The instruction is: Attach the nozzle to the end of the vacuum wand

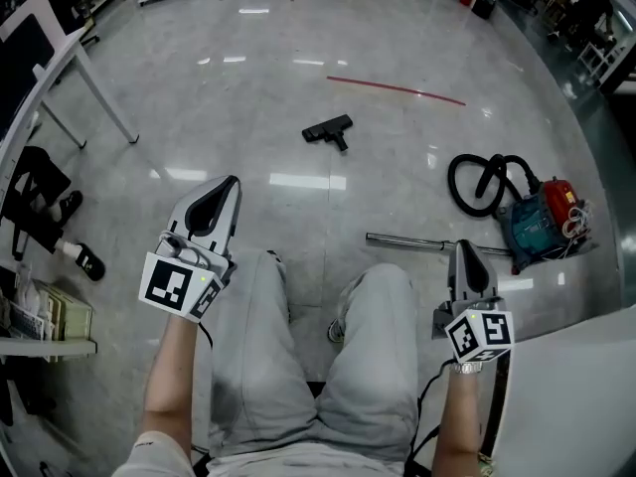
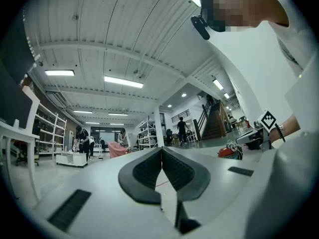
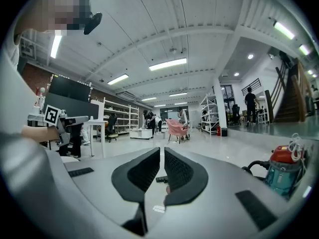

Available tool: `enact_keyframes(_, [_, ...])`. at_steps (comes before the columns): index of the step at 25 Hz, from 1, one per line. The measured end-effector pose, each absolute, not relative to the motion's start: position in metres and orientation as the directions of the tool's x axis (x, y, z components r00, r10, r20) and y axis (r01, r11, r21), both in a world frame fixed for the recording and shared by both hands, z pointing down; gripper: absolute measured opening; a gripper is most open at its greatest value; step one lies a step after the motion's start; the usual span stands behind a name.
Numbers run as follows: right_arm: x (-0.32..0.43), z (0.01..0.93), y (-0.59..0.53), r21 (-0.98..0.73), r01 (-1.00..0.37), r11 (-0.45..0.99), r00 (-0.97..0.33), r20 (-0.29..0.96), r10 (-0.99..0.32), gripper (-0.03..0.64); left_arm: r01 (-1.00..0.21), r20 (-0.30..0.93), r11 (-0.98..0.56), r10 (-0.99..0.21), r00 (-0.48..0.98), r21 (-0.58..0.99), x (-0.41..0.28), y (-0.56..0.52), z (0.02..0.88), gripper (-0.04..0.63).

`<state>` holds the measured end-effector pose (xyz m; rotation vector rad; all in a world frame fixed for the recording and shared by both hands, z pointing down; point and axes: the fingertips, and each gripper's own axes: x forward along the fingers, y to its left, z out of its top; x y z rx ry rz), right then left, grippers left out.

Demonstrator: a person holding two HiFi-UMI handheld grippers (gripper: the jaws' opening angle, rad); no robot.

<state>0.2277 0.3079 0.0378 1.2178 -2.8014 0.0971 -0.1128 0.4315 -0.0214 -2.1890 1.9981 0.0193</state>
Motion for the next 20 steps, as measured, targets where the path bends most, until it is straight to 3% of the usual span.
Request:
enact_keyframes(9, [0.224, 0.041, 0.25, -0.012, -0.756, 0.655, -0.652, 0.109, -0.751, 0.005, -0.987, -0.113, -0.11, -0.986, 0.123, -0.12, -0.125, 0.369, -0.021, 0.011])
enact_keyframes(20, [0.186, 0.095, 0.201, 0.018, -0.76, 0.65, -0.627, 0.243, -0.74, 0.025, -0.992, -0.051, -0.117, -0.992, 0.119, -0.052, -0.189, 0.295, 0.045, 0.011])
